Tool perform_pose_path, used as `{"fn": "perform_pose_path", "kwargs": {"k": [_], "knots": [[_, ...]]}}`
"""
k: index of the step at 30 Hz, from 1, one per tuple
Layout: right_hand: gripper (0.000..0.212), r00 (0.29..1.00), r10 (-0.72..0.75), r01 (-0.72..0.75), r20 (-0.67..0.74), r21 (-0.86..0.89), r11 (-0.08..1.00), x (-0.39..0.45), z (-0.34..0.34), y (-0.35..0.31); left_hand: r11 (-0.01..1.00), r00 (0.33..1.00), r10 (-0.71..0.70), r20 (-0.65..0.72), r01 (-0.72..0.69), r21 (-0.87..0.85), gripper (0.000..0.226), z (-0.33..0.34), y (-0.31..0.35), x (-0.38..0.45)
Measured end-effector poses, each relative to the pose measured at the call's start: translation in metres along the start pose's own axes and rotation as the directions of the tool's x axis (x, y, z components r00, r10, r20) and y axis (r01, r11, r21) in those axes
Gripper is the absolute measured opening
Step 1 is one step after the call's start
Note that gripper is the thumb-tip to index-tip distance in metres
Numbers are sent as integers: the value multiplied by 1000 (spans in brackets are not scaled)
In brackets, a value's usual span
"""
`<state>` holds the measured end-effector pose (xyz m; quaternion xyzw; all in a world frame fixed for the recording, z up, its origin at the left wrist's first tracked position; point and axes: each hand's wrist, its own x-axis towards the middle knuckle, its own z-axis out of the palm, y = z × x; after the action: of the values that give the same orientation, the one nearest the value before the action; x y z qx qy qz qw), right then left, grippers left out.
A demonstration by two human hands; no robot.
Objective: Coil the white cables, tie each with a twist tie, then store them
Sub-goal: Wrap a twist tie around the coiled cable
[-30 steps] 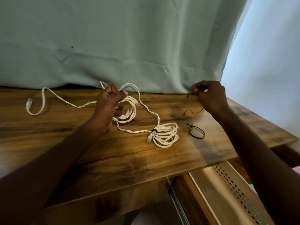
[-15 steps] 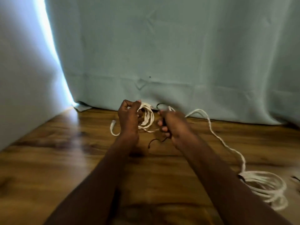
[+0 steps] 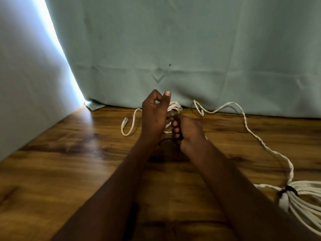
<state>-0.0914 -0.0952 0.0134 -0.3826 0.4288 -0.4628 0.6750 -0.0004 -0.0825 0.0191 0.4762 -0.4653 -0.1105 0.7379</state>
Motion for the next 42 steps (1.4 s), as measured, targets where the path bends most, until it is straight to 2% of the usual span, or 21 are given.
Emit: {"fn": "perform_pose_path", "kwargs": {"k": [2,5,8,13,16,19,21,23,25,29,31,33,34,35,37,39,42], "knots": [[29,986,120,-137,115,154,978,-1,-3,-4,999,999,19,32,-20,37,44,5,3,-4],[40,941,165,-271,297,367,890,-6,-6,-4,995,996,-62,60,57,76,37,12,6,-10],[40,937,152,-297,316,485,822,-8,-9,-6,986,980,-169,107,166,32,27,17,11,-16],[36,952,137,-268,273,528,806,-9,-7,-7,976,963,-196,185,209,-54,26,14,9,-14],[37,947,96,-241,306,485,840,-8,-6,-7,980,963,-189,190,196,-17,20,11,5,-7],[35,943,82,-210,322,388,898,-8,-3,-8,993,990,-114,87,111,31,30,6,-2,-3],[25,953,85,-155,291,227,962,-11,-1,-8,996,996,-84,17,84,23,33,-1,-6,0],[15,976,36,-30,213,-30,999,-19,1,-6,996,995,-79,-57,80,25,32,-8,-7,4],[13,987,-75,101,141,-190,977,-24,4,-1,996,987,-87,-136,86,-12,29,-14,-7,9],[24,966,-258,252,16,-270,929,-11,4,8,990,959,-126,-253,106,-89,25,-24,-7,18],[18,892,-450,381,-50,-454,806,-2,0,11,988,945,-142,-295,118,-98,25,-29,-8,22],[10,818,-575,476,-1,-561,677,0,-5,14,986,939,-160,-305,135,-101,25,-30,-10,25],[7,806,-591,499,29,-569,653,-1,-5,14,983,939,-179,-294,157,-98,22,-30,-11,25],[5,817,-575,507,46,-533,677,-2,-4,14,979,942,-199,-270,176,-106,18,-29,-11,25],[2,876,-478,468,66,-356,809,-8,1,13,966,953,-233,-196,203,-161,18,-25,-8,21],[10,915,-397,403,69,-208,891,-12,6,13,967,968,-215,-132,192,-165,27,-20,-6,17],[18,923,-384,386,38,-95,918,-14,5,10,962,971,-224,-89,205,-178,31,-14,-2,13]]}}
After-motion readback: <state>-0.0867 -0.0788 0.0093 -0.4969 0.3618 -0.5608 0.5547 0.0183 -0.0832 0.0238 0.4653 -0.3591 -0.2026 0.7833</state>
